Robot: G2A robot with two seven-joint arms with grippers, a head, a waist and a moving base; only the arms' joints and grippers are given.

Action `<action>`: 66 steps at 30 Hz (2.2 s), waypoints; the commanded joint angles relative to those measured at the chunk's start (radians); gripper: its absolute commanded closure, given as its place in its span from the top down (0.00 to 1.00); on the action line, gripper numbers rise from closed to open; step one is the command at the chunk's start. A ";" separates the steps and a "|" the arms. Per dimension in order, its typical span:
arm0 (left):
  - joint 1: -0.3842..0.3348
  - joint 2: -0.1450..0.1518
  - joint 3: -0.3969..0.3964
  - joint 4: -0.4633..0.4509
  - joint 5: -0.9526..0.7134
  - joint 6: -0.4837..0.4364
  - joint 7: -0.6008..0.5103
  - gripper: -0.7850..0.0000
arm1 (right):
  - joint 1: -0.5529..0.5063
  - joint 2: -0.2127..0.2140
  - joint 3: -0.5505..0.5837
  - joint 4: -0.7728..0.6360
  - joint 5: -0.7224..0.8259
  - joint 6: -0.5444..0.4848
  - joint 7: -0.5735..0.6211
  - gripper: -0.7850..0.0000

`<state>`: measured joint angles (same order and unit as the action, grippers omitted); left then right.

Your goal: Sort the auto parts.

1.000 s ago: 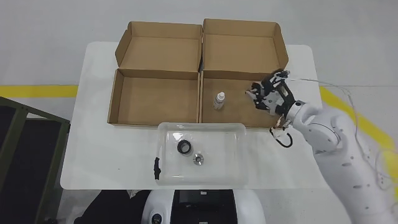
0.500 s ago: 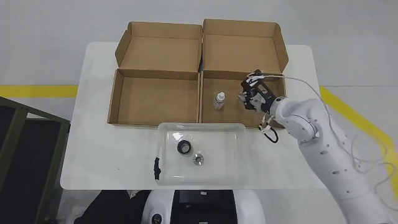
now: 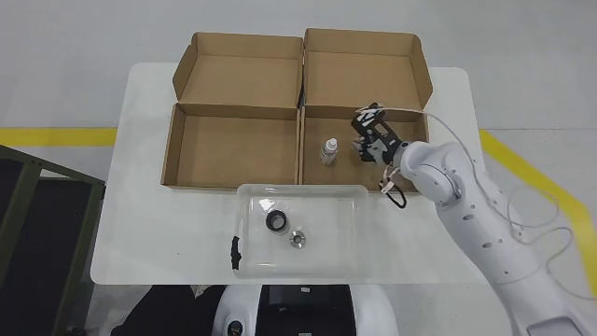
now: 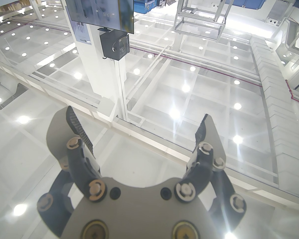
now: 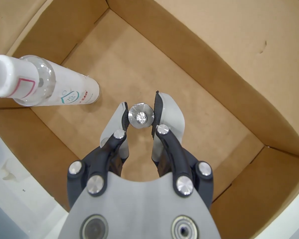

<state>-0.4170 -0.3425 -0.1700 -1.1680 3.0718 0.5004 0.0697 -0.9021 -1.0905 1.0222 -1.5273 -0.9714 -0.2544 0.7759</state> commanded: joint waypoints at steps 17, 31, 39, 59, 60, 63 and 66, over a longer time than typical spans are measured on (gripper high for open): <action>0.000 0.000 0.000 0.000 0.000 0.000 0.000 1.00 | 0.002 -0.012 -0.008 -0.031 -0.015 0.010 0.011 0.45; 0.000 0.000 0.000 0.000 0.000 0.000 0.000 1.00 | -0.182 0.029 0.157 -0.360 -0.057 -0.023 0.061 0.70; 0.000 0.000 0.000 0.000 0.000 0.000 0.000 1.00 | -0.300 0.048 0.193 -0.526 -0.062 -0.153 0.048 0.82; 0.000 0.000 0.000 0.000 0.000 0.000 0.000 1.00 | -0.336 0.050 0.032 -0.627 -0.076 -0.358 0.061 0.85; 0.000 0.000 0.000 0.000 0.000 0.000 0.000 1.00 | -0.332 0.049 0.020 -0.623 -0.079 -0.362 0.067 0.85; 0.000 0.000 0.000 0.000 0.000 0.000 0.000 1.00 | -0.306 0.041 -0.033 -0.587 -0.104 -0.359 0.066 0.85; 0.000 0.000 0.000 0.000 0.000 0.000 0.000 1.00 | -0.273 0.032 -0.075 -0.552 -0.116 -0.344 0.068 0.82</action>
<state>-0.4170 -0.3425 -0.1700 -1.1680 3.0718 0.5004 0.0697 -1.1851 -1.0567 0.9582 -2.0889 -1.0852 -0.6039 0.8406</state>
